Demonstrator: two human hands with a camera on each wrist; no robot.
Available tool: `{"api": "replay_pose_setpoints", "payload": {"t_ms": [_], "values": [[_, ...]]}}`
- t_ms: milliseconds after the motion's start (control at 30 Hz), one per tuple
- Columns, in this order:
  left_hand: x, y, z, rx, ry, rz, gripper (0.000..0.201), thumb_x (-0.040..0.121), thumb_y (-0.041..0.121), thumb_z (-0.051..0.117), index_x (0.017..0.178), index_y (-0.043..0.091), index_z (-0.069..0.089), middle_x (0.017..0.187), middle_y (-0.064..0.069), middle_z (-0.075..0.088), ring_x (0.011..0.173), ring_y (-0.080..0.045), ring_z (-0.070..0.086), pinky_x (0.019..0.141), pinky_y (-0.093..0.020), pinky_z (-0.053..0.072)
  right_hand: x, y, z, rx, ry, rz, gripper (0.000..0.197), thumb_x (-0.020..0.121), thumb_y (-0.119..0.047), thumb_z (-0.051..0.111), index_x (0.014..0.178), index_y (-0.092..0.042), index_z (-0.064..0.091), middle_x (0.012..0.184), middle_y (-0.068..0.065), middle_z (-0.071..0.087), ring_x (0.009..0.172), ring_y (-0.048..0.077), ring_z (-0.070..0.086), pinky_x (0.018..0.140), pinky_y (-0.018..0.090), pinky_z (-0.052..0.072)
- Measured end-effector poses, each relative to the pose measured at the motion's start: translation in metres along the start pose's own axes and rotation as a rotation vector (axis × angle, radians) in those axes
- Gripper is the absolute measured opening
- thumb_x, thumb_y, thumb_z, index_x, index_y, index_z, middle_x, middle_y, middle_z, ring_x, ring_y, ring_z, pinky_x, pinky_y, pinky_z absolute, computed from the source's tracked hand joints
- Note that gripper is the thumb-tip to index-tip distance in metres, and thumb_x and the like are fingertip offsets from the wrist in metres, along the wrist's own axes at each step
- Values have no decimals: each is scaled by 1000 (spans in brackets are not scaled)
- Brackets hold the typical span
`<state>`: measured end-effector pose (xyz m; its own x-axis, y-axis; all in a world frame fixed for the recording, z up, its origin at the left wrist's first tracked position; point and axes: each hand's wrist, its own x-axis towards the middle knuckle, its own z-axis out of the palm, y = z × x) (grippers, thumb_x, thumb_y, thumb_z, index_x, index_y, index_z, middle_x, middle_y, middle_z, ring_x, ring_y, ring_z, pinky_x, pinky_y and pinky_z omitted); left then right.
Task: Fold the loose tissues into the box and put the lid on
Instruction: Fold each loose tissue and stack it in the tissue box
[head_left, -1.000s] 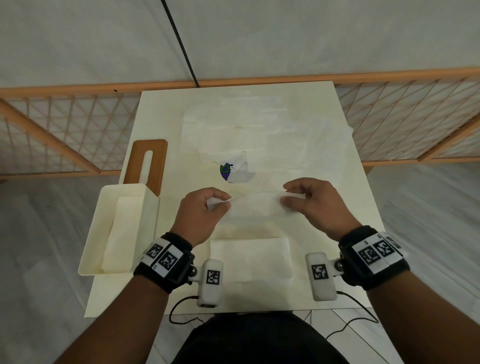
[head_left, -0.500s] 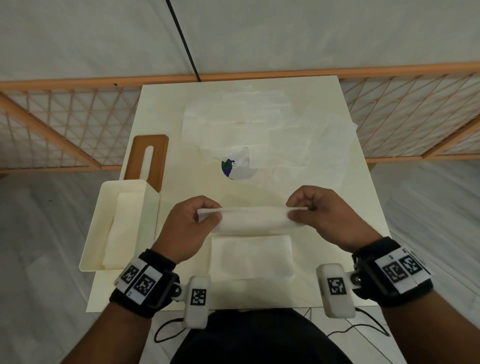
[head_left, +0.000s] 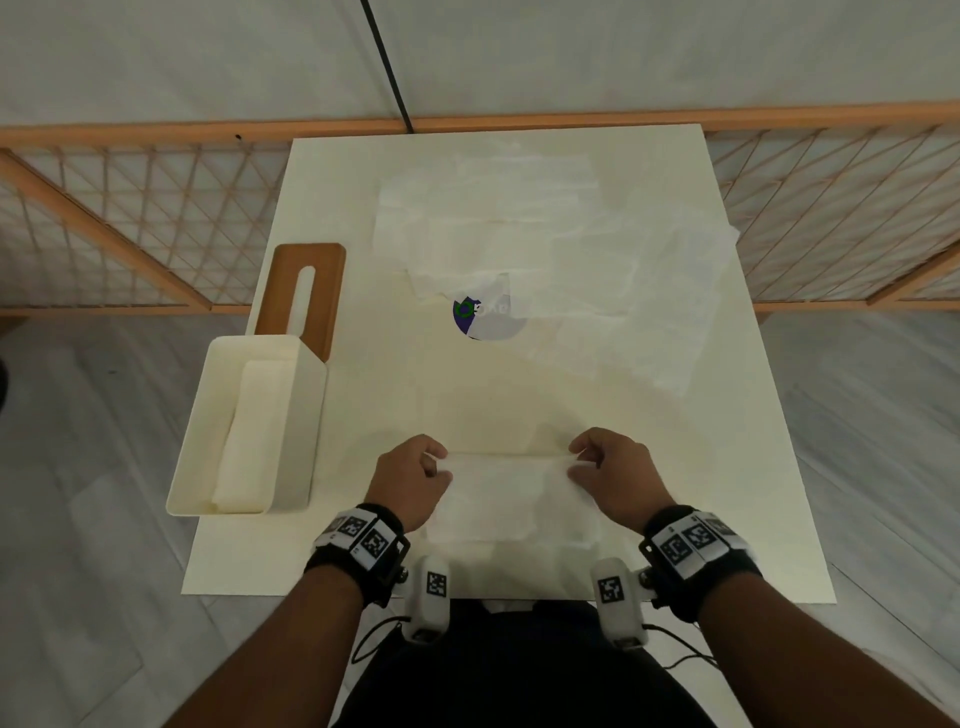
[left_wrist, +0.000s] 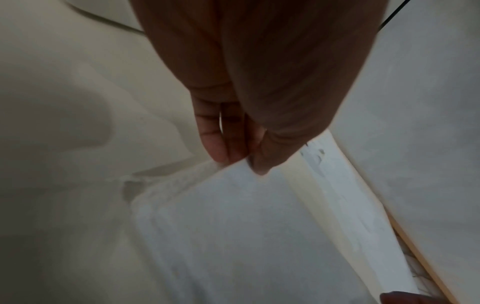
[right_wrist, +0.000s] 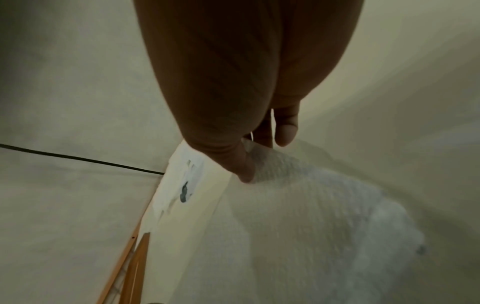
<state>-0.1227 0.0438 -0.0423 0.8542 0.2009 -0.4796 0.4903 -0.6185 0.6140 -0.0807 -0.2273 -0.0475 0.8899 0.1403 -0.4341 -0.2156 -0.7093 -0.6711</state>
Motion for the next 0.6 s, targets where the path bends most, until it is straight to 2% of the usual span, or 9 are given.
{"api": "replay_pose_setpoints", "payload": {"t_ms": [67,133,200,333,467,533,600], "values": [[0,-5,2,-5,10,-17,18,85,11,71,97,22,62,77,0,64,70,-8,58,60,-10,40,1,2,4,15,13,15,18,83,-6,68,94,-20,67,81,-4,67,74,6,59,58,5,42],[0,-7,3,-1,33,-21,19,84,10,71,98,20,62,77,-2,65,69,-8,58,57,-5,38,2,3,8,11,26,13,18,82,-5,69,95,-18,67,80,-6,64,72,3,57,59,4,41],[0,-7,2,-4,49,-34,20,84,9,70,98,20,62,78,-3,66,69,-7,58,57,-8,38,3,3,9,-5,36,6,19,83,-5,70,96,-18,67,79,-8,62,72,1,55,61,3,38],[4,-8,3,-8,71,-44,19,84,12,71,97,20,61,80,-1,66,73,-5,59,60,-11,39,5,3,12,-29,68,4,19,82,-5,71,97,-16,67,77,-12,59,73,8,55,61,3,36],[9,-13,6,16,71,-59,18,84,14,74,98,18,62,81,2,65,74,-6,59,61,-11,39,8,4,15,-62,49,26,18,83,-6,69,100,-13,67,78,-11,58,76,14,57,62,11,38],[8,-13,6,11,71,-62,18,83,15,75,96,17,63,81,2,65,76,-10,61,62,-12,40,8,5,16,-80,54,10,22,81,-7,70,103,-13,67,87,-6,60,85,19,59,70,18,41],[6,-14,4,-26,88,-66,19,81,16,76,94,19,62,81,3,66,78,-14,63,65,-15,43,6,4,17,-140,97,-70,31,77,-13,76,107,-15,68,104,-2,57,100,21,55,84,22,41]]}}
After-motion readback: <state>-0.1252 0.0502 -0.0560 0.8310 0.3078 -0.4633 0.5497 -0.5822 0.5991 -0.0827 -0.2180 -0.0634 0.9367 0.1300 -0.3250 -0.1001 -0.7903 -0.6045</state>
